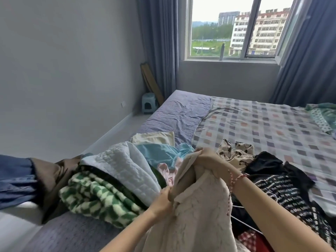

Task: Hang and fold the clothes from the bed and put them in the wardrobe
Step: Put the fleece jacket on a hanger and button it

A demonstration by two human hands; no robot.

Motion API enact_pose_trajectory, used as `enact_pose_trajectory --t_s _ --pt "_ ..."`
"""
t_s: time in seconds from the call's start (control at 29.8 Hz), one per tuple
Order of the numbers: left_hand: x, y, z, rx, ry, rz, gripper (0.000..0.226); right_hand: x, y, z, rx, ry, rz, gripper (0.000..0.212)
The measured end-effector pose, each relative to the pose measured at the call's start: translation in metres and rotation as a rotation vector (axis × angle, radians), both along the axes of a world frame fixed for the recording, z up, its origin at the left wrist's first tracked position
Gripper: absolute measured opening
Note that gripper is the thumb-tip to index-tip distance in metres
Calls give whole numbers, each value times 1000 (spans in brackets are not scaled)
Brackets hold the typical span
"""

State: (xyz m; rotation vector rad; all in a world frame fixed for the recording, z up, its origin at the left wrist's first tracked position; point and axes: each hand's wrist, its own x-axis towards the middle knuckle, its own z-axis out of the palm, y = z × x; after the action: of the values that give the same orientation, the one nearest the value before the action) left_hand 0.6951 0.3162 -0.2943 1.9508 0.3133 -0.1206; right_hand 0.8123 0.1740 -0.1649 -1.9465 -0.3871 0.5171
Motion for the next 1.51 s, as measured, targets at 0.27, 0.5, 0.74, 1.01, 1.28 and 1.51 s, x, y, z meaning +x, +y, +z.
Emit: enact_pose_trajectory --t_s 0.27,0.5,0.74,1.01,1.28,1.51 --pt "39 -34 -15 -191 101 -199 64 36 -51 -18 7 26 142 23" --pt "75 -55 -16 4 156 -156 39 30 -77 -18 11 -18 138 29" --pt "46 -9 -87 274 335 -31 55 1 -92 -3 183 24 234 26" --pt "-21 67 -1 810 540 -75 13 42 -93 -50 264 283 -229 21" --pt "100 79 135 1139 317 433 29 96 4 -98 175 -186 -431 32" --pt "146 18 -34 970 567 -63 38 95 -169 -232 -506 -50 -377 50"
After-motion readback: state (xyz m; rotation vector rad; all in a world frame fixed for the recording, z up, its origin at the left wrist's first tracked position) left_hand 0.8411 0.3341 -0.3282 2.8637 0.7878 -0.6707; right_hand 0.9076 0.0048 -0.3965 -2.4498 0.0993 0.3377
